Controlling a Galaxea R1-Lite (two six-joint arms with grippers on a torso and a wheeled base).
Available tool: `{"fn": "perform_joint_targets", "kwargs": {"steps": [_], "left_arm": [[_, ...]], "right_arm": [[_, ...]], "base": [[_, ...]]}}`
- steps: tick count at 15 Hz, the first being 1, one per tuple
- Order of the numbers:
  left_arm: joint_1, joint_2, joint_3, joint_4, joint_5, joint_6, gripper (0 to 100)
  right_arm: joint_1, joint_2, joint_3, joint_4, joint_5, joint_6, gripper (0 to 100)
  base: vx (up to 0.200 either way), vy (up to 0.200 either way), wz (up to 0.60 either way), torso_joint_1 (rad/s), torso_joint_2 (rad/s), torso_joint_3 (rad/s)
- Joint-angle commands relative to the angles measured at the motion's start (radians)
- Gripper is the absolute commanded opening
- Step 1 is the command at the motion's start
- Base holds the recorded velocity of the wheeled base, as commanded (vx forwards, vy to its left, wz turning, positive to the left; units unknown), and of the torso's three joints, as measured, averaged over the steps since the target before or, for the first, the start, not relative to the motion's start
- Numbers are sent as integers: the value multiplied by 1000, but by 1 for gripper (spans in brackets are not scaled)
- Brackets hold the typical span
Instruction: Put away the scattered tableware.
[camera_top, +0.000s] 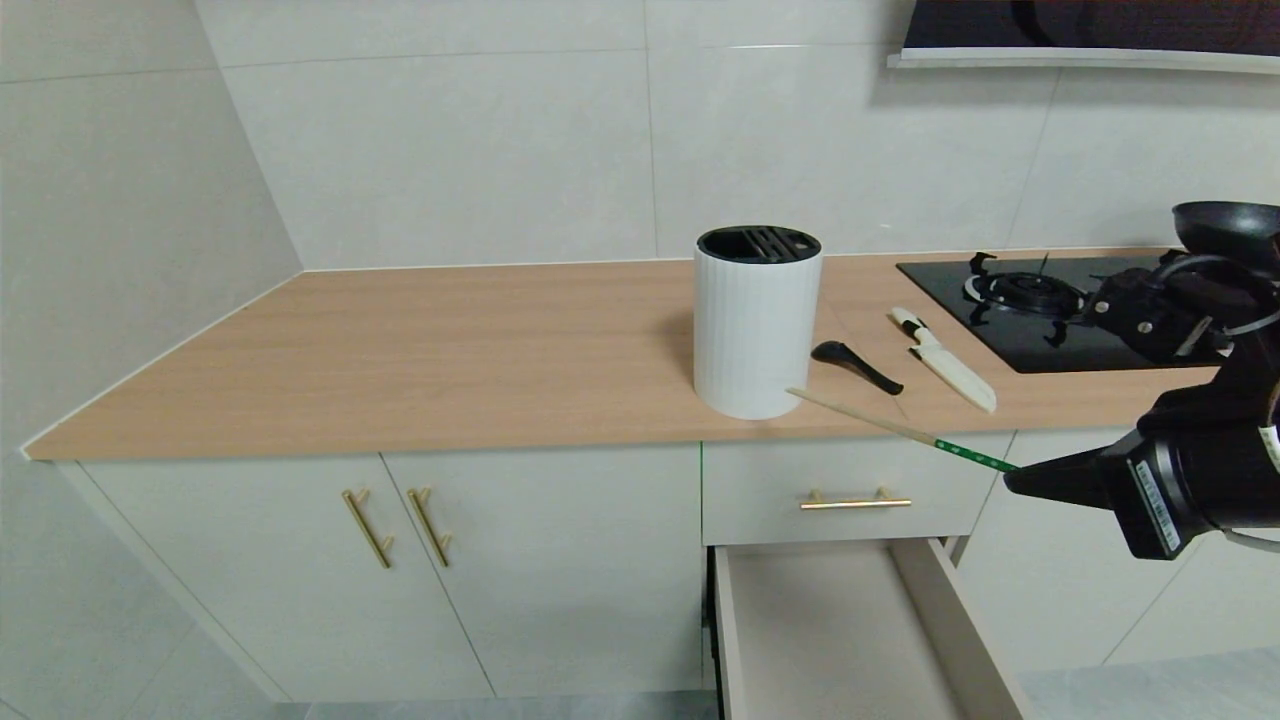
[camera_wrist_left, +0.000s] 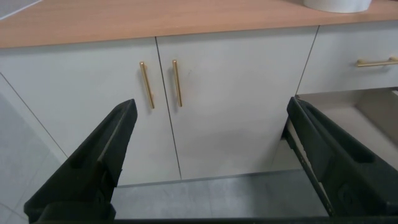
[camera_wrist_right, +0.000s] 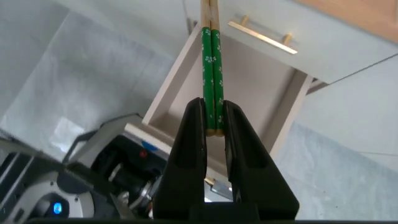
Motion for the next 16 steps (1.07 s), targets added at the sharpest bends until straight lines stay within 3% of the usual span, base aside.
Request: {"fn": "perform_joint_targets", "kwargs": {"steps": [1,5,16], "left_arm": [[0,0,0,0,0,0,100],[0,0,0,0,0,0,100],[0,0,0,0,0,0,100]], "right_arm": [[20,2,16,-1,-3,-14,0],[22,6,32,-3,0,-41,0],[37,57,35,-1,-8,-42,0]], "base": [[0,0,0,0,0,0],[0,0,0,-92,202,119],[0,0,0,-183,475,284]]}}
